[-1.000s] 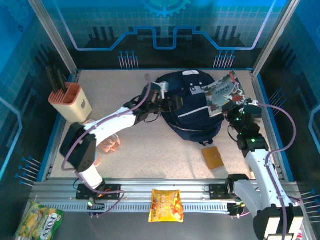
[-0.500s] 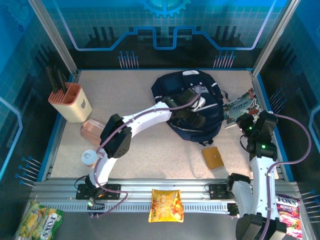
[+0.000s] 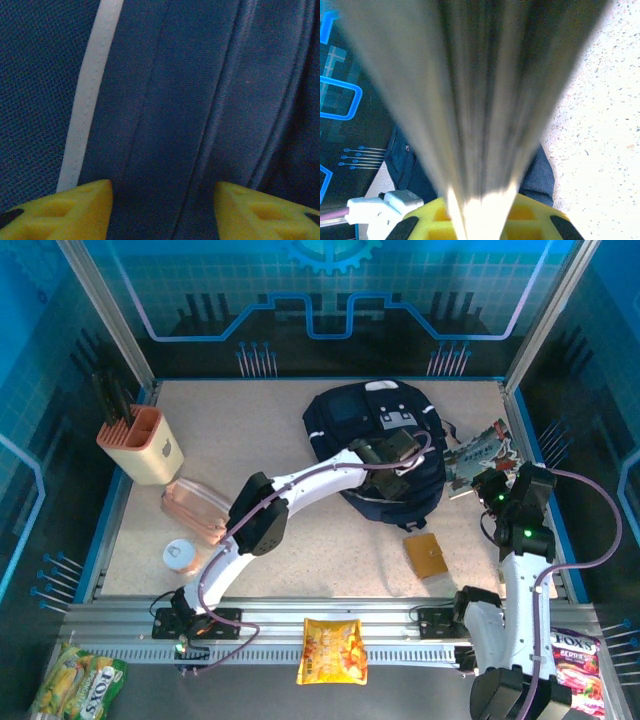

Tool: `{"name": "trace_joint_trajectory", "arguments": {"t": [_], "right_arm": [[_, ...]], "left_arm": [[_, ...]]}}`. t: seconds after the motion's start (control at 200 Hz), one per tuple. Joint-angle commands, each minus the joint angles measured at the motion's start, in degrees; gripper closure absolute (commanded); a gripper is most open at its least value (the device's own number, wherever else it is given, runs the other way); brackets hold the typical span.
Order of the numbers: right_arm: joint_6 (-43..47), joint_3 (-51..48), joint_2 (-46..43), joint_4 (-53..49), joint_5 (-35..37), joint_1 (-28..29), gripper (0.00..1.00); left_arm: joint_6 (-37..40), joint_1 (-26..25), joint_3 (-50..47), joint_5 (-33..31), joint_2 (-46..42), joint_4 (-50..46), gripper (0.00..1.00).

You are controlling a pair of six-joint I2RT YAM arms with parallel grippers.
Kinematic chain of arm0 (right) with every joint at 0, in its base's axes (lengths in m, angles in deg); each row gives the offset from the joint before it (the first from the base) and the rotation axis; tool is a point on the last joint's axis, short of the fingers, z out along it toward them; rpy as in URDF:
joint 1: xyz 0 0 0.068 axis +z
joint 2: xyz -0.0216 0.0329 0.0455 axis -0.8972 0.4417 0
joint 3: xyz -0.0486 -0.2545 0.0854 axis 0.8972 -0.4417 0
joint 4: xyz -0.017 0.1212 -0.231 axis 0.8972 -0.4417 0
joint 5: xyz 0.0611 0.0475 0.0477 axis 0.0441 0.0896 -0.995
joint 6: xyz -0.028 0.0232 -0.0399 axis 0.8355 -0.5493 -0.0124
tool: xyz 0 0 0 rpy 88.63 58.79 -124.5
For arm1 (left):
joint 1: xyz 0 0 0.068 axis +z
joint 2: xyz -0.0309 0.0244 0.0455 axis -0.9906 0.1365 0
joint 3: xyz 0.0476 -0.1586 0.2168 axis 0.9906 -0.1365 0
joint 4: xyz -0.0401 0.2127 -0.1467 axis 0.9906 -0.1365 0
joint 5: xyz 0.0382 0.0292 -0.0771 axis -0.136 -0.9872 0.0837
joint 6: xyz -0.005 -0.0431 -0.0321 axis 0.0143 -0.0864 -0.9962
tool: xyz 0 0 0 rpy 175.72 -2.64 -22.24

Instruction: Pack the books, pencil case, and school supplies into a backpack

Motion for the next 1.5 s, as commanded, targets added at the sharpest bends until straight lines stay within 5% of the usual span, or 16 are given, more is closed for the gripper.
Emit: {"name": "trace_joint_trajectory", "arguments": {"t": [0.0,0.465,1.001,1.291,1.496], "right_arm": [[0.67,1.3,-0.08,1.08,-1.09,-0.71,1.0],[2.58,2.34,-1.03,-0.95,0.5,-0.81,1.0],[2.97,2.63,-4.73,-5.4,6.06,-0.81,1.0],[-7.33,-2.1,-3.28,5.13,-11.62,-0.35,1.0],[-16.69,-6.27,-1.07,17.72,-17.83,3.45,1.0]], "left_arm": [[0.07,-0.22,2.83,-4.03,1.77,-3.06,0.52],[-4.21,0.43,0.49,-5.86,-8.43,1.63,1.0],[-19.1,8.25,-6.31,-1.87,-17.1,8.93,1.0],[-17.17,8.35,-5.88,3.66,-19.06,14.22,1.0],[-16.33,8.34,-6.45,5.05,-21.63,18.79,1.0]]}}
